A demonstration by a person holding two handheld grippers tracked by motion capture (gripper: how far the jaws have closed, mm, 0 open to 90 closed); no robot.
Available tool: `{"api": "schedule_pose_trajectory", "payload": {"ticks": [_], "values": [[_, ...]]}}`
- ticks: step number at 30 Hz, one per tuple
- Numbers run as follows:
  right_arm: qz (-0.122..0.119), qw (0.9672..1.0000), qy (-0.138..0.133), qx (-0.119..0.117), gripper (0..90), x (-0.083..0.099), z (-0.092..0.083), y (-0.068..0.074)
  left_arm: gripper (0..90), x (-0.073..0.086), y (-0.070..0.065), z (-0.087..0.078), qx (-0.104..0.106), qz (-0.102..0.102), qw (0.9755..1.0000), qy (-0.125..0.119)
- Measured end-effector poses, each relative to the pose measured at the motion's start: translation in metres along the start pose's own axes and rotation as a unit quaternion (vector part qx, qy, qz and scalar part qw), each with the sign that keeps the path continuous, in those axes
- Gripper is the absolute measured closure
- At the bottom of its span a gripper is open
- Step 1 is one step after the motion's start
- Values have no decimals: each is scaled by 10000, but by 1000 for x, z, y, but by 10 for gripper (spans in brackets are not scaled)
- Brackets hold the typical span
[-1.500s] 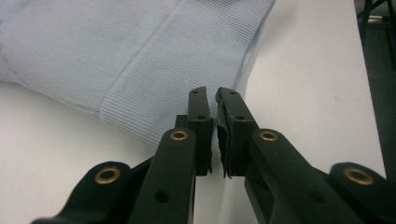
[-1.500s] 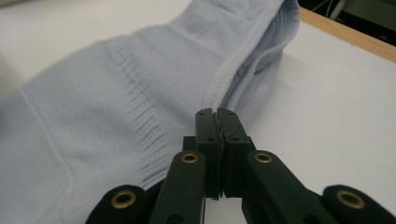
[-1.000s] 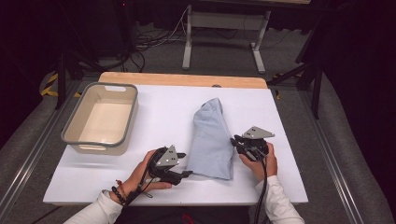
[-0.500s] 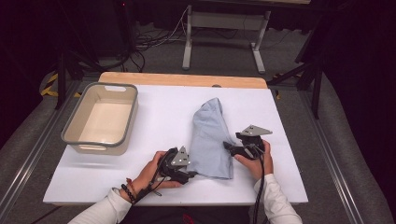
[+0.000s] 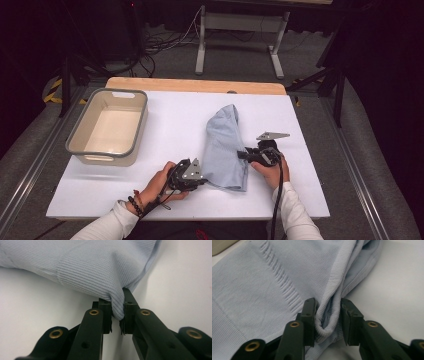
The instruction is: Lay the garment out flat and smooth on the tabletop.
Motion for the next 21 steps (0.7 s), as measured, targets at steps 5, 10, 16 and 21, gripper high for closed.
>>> {"api": "schedule_pose_trajectory", "payload": {"ticks": [5,10,16,21], "values": [[-236,9997,22,-49,697,-5,14,13,822,9,8,-17,-209,111,9997,11],[-607,9981,112,34,700,-9,26,25,822,19,4,-25,-215,219,9995,76],[-726,9973,108,9,698,-13,35,30,820,27,2,-29,-268,278,9992,107],[-862,9962,114,68,689,-13,37,33,819,33,-1,-29,-305,214,9992,131]]}}
Point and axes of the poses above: each handheld gripper's, and its own axes: z roughly forward along the jaws, x roughly out of its underside, y roughly to its left, the point moved 7 cm from there along z, roughly forward along the jaws, and after that the axes turned 14 degrees about -x, right-handed, at the moved point
